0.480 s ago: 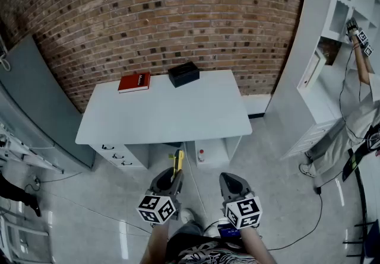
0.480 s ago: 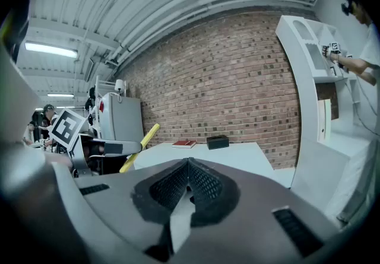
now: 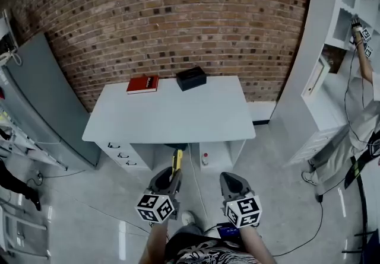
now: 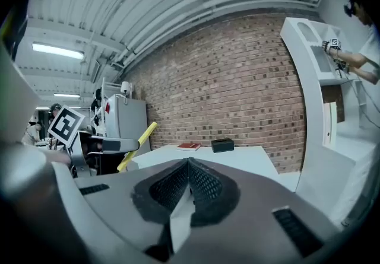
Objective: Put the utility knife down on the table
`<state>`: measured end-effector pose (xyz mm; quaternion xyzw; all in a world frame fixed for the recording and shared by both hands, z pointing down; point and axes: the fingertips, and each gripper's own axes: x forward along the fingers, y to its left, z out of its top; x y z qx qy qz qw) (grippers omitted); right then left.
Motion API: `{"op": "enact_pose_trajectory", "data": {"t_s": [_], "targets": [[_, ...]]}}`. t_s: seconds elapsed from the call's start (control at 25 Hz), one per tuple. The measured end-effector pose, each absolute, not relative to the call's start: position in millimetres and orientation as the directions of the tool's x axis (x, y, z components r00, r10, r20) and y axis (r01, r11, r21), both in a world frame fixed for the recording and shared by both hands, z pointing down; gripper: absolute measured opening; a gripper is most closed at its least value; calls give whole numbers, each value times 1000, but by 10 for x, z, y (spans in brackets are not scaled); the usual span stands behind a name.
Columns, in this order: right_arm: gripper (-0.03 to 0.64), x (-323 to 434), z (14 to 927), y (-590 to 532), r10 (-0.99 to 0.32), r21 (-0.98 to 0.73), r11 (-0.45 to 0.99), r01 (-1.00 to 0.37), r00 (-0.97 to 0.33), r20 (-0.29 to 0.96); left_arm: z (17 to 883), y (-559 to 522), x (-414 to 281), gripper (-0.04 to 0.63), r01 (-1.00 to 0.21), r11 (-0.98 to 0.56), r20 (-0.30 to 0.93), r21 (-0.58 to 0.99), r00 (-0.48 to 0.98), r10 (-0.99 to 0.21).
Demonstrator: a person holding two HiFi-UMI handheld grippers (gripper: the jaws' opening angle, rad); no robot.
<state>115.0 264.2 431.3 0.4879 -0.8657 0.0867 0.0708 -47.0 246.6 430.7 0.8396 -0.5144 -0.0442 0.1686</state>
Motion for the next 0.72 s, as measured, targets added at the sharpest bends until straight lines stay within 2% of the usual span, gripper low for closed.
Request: {"op": "enact_pose_trajectory", "data": {"t_s": [0.36, 0.72], "targets": [[0, 1133, 4424, 2338, -824, -161, 512, -844, -535, 185, 4417, 2191, -506, 123, -853, -407, 125, 326, 466, -876], [0, 1057, 4748, 975, -831, -210, 462, -862, -503, 238, 4635, 821, -656, 123, -840, -414, 138, 350, 484, -864]]}}
